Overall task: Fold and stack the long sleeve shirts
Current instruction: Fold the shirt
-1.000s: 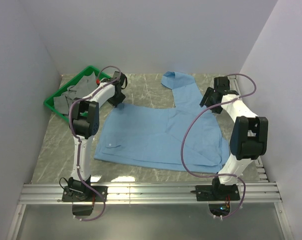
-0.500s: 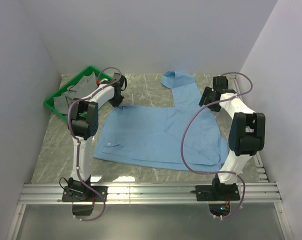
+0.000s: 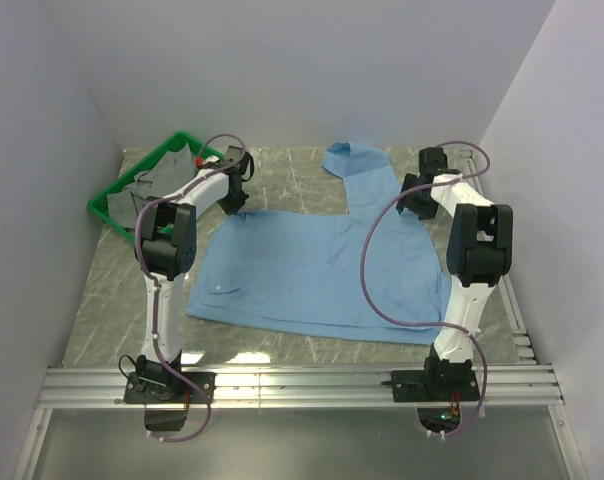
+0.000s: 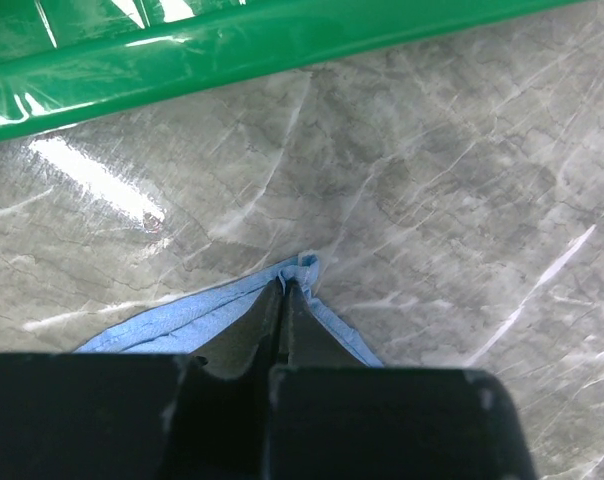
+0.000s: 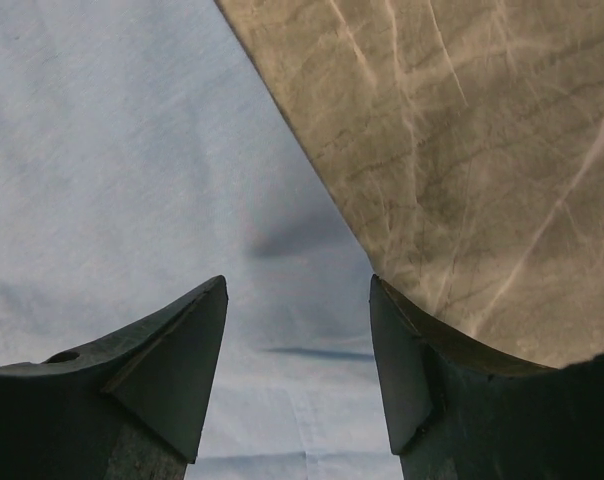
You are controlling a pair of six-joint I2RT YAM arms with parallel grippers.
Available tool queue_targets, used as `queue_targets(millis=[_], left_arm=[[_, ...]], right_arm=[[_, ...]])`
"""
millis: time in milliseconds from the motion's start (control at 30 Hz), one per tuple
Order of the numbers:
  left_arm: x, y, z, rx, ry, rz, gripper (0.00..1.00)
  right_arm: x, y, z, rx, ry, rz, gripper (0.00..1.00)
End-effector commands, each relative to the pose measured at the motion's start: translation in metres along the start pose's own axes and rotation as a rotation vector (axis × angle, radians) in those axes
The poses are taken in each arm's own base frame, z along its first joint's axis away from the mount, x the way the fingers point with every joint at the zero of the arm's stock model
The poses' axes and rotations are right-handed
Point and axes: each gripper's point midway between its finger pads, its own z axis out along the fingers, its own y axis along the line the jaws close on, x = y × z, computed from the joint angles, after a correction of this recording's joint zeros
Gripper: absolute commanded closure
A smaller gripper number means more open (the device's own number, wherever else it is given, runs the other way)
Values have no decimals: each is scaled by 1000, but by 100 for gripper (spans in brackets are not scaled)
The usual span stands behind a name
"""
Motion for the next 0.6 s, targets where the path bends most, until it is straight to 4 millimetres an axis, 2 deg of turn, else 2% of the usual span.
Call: queue_targets(millis=[0, 267, 400, 467, 533, 567], left_arm=[[37, 27, 18, -81, 110, 83, 98], [36, 30, 16, -84, 102, 93, 100], [37, 31, 17, -87, 104, 96, 100], [38, 33, 16, -89, 106, 96, 100], [37, 34, 15, -91, 104, 97, 100], [37, 34, 15, -93, 101, 97, 99]], right_arm=[[-12, -4, 1, 31, 11, 5, 35], [18, -15, 19, 98, 121, -1, 38], [31, -14, 27, 128, 155, -28, 39], [36, -13, 29, 133, 166, -38, 43], [41, -16, 33, 142, 178, -40, 50], [43, -5, 32, 133, 173, -65, 54]])
